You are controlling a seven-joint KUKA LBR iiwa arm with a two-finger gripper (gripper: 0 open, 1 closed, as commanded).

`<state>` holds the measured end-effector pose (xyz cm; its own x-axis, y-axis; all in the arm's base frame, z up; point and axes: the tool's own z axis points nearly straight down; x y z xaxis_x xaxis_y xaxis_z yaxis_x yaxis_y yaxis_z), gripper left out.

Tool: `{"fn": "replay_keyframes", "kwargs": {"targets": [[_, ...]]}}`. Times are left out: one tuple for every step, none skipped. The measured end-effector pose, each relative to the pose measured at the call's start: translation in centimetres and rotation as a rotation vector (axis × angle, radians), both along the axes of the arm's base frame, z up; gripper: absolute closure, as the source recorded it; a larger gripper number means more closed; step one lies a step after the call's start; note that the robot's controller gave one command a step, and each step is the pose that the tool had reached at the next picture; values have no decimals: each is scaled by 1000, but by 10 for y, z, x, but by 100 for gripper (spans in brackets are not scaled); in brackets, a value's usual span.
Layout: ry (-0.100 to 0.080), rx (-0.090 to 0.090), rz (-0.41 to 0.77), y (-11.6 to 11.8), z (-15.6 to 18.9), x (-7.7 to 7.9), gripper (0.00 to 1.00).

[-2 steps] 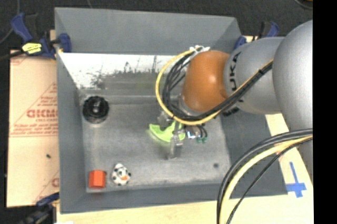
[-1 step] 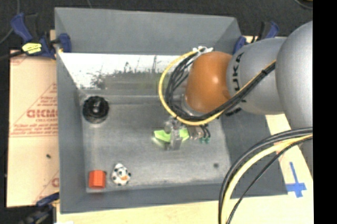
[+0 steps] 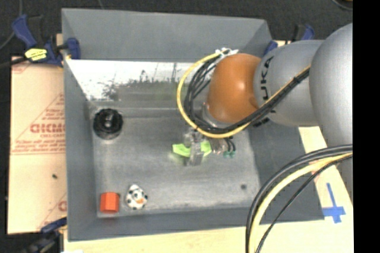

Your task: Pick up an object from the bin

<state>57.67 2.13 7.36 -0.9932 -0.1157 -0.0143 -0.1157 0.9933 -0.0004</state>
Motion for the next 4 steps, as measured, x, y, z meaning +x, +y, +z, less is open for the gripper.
{"fn": "replay_keyframes", "kwargs": {"targets": [[2, -2, 20, -19, 2, -12, 100], [-4, 1, 12, -6, -1, -2, 100], [-2, -2, -14, -17, 117, 4, 100], [-2, -1, -14, -17, 117, 4, 100]]}}
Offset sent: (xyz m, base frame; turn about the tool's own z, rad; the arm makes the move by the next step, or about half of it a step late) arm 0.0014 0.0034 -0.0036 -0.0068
